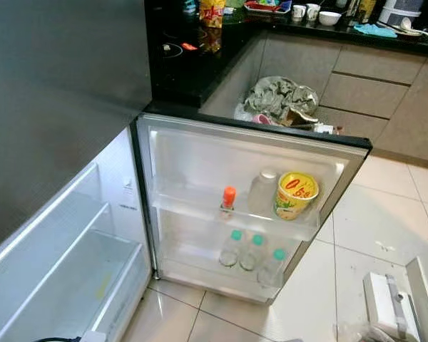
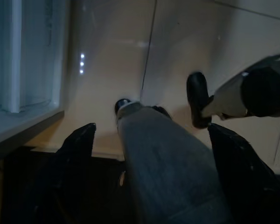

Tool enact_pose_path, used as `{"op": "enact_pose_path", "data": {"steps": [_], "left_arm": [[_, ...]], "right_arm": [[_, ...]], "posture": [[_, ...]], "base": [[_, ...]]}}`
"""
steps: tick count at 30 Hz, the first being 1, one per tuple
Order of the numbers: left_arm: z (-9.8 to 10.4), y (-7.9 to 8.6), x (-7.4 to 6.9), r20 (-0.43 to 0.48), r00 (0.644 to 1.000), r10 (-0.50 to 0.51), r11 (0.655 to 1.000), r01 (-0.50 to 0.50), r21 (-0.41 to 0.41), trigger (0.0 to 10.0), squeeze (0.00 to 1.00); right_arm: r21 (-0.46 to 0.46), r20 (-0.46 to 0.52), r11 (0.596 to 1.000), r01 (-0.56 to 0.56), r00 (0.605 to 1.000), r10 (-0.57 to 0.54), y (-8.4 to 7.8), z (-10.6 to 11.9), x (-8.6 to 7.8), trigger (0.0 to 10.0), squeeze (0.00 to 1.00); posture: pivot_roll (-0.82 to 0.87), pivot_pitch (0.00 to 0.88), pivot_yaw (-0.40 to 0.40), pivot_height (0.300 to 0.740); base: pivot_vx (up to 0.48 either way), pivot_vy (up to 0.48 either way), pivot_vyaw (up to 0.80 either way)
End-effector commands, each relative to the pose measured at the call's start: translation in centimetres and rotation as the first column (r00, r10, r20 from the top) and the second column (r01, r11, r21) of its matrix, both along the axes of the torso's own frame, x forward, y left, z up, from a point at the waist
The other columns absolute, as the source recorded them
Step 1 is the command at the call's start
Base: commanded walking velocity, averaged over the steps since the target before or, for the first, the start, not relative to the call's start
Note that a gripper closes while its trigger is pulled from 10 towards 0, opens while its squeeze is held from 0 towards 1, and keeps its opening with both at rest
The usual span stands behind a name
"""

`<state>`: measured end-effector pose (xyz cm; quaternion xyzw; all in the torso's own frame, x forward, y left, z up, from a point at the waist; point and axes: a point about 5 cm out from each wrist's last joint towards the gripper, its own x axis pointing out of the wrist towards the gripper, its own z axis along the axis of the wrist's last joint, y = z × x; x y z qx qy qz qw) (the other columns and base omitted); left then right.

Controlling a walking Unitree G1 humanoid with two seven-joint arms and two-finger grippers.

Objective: Restocking fridge

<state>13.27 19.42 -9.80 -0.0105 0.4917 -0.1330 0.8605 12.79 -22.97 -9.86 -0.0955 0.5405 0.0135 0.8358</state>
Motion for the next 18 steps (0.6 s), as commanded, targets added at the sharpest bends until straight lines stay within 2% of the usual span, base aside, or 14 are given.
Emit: {"op": "enact_pose_path", "data": {"steps": [1,18], "left_arm": [[-0.32,-0.30,-0.73,-0.030,1.000,0.004,1.000,-0.004,-0.007,10.0,0.00],[-0.58,-0.35,-1.57,-0.055,0.998,-0.006,1.000,0.006,-0.005,10.0,0.00]], "right_arm": [[-0.013,-0.011,1.000,-0.008,1.000,0.008,-0.22,-0.01,-0.14,10.0,0.00],[-0.028,-0.033,0.999,-0.025,0.999,0.024,-0.63,-0.09,-0.71,10.0,0.00]], "posture": [[-0.05,0.046,-0.028,0.740],[-0.05,0.037,-0.031,0.740]], "base": [[0.000,-0.352,0.00],[0.000,-0.356,0.00]]}}
